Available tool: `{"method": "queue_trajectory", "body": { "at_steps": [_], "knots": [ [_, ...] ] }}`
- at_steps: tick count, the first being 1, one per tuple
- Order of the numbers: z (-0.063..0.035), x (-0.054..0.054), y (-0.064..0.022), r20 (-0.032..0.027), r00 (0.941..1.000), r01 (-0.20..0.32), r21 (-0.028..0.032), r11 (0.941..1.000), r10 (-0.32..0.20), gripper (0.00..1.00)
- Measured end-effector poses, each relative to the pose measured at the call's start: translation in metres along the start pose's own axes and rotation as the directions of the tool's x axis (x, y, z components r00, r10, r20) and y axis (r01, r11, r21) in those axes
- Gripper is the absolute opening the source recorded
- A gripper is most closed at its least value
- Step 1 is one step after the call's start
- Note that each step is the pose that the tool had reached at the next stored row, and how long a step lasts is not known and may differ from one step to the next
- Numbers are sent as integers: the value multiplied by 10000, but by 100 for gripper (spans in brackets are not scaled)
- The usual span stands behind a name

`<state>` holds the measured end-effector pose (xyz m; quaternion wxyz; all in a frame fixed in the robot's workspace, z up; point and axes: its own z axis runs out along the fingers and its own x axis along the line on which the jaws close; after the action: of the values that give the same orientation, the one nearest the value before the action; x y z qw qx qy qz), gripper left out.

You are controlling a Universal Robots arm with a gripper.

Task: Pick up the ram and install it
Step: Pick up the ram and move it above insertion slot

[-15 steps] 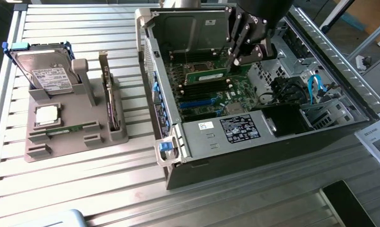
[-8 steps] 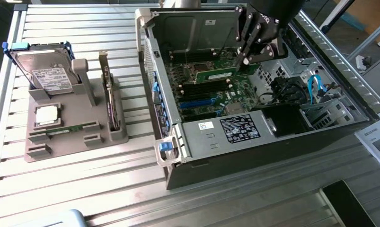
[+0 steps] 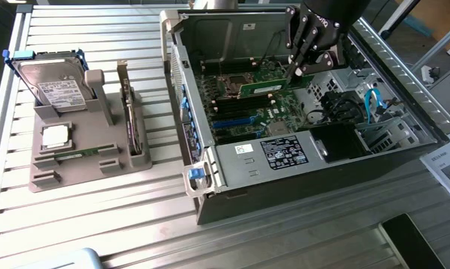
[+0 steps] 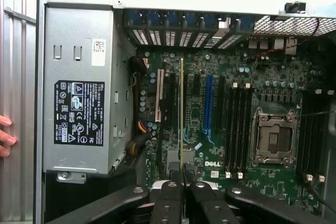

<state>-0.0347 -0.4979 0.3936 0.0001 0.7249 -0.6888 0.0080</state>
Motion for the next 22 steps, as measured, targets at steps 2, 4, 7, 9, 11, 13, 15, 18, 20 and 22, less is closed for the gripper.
{"method": "queue_trajectory", "body": {
  "at_steps": [2, 4, 7, 9, 11, 13, 15, 18, 20, 22],
  "knots": [
    [0, 0, 0, 0, 10000, 0, 0, 10000, 0, 12],
    [0, 0, -1, 0, 10000, 1, 0, 10000, -1, 12],
    [0, 0, -1, 0, 10000, -67, -1, 10000, 67, 12],
    [0, 0, -1, -2, 9999, -115, -1, 9999, 115, 12],
    [0, 0, -1, -2, 9999, -120, -1, 9999, 120, 12],
    [0, 0, -1, -3, 9999, -119, -1, 9999, 119, 12],
    [0, 0, -2, -3, 9999, -120, -1, 9999, 120, 12],
    [0, 1, -16, -2, 9999, -119, -14, 9999, 119, 12],
    [0, 2, -29, -2, 9999, -119, -31, 9999, 119, 12],
    [0, 2, -30, -3, 9999, -120, -32, 9999, 120, 12]
  ]
}}
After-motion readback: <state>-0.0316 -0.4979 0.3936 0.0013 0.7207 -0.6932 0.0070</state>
